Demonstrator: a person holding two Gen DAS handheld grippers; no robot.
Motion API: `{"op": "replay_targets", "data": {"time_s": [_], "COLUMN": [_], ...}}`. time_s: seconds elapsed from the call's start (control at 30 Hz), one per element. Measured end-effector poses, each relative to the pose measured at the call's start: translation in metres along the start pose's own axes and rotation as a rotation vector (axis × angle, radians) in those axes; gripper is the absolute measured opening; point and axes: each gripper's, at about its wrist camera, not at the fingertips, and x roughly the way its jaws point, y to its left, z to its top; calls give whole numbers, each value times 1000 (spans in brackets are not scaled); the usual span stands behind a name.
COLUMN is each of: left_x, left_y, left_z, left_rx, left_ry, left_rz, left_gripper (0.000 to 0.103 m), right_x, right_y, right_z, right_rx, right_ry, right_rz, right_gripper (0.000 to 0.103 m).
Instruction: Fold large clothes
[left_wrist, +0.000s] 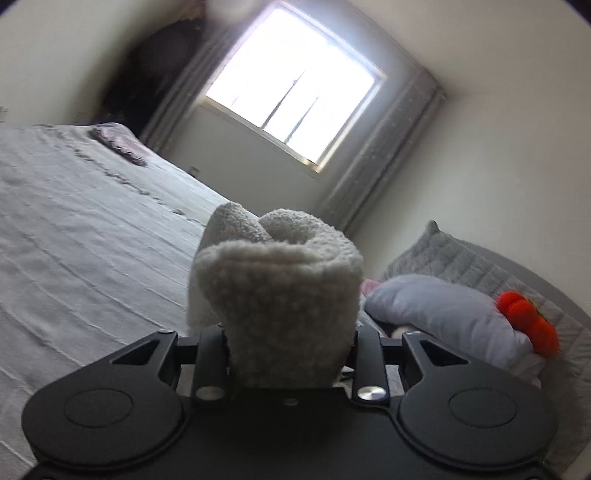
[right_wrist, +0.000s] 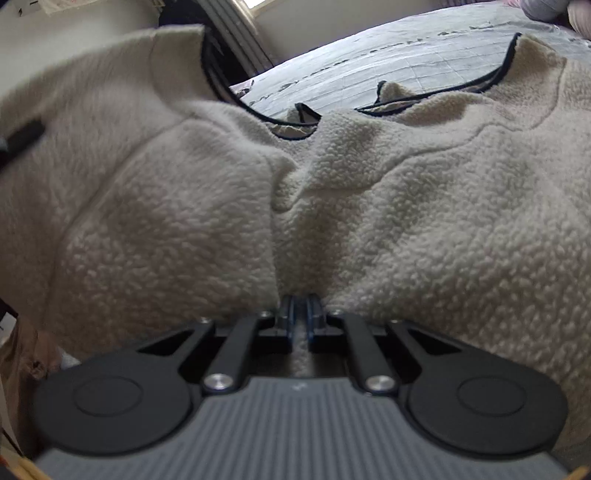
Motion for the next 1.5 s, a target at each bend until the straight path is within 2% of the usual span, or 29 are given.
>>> {"op": "replay_targets", "data": {"time_s": [0.07, 0.13, 0.17, 0.23, 0.27, 0.3, 0.37, 0.47, 0.53, 0.6, 0.63, 0.77, 0.93, 0.97, 1.0, 1.03, 1.1, 1.17, 1.2, 1.23, 1.3, 1.4, 1.5], "left_x": [14, 26, 32, 44, 50, 54, 62, 75, 82, 75, 72, 70, 55, 52, 44, 38, 23, 7, 1, -5, -11, -5, 14], "left_y": [-35, -60, -68, -81, -86, -89, -92, -94, -96, -104, -108, -103, -97, -97, -94, -90, -77, -63, -55, -48, -34, -22, -10], "left_z": [-9, -19, -24, -37, -44, -53, -71, -106, -132, -151, -152, -132, -110, -107, -102, -95, -78, -59, -50, -40, -24, -10, -9], "left_rx": [92, 174, 199, 246, 271, 291, 328, 400, 474, 585, 605, 589, 613, 618, 622, 620, 605, 579, 562, 542, 510, 481, 411], "left_ry": [35, 67, 89, 127, 144, 158, 198, 287, 348, 336, 336, 361, 374, 377, 380, 383, 383, 381, 376, 364, 335, 294, 297], "left_rz": [-44, -75, -85, -91, -89, -87, -91, -109, -125, -130, -127, -134, -187, -204, -223, -242, -279, -300, -298, -292, -279, -219, -187], "left_gripper": [33, 33, 33, 33, 33, 34, 35, 37, 37, 38, 38, 39, 50, 51, 53, 56, 57, 61, 70, 74, 74, 74, 74], "right_x": [-7, -26, -36, -66, -81, -95, -122, -147, -152, -153, -151, -128, -95, -88, -82, -76, -73, -77, -84, -95, -114, -135, -153], "right_y": [-9, -35, -46, -73, -86, -99, -129, -173, -192, -199, -199, -184, -155, -147, -141, -135, -125, -113, -105, -96, -81, -69, -71], "right_z": [6, 14, 18, 28, 30, 31, 30, 22, 18, 20, 24, 56, 91, 97, 101, 105, 109, 114, 115, 116, 123, 137, 145], "right_rx": [34, 139, 182, 258, 288, 316, 371, 476, 533, 560, 554, 472, 356, 325, 298, 271, 214, 133, 95, 53, -6, -82, -107], "right_ry": [11, 8, -10, -95, -134, -169, -237, -284, -295, -289, -278, -187, -92, -80, -75, -73, -93, -124, -142, -163, -199, -235, -268], "right_rz": [50, 147, 170, 195, 203, 203, 192, 234, 298, 356, 368, 317, 207, 168, 133, 110, 79, 57, 50, 45, 51, 50, 32], "right_gripper": [5, 7, 8, 16, 30, 49, 63, 64, 67, 81, 83, 84, 82, 76, 65, 60, 39, 32, 30, 30, 28, 28, 27]}}
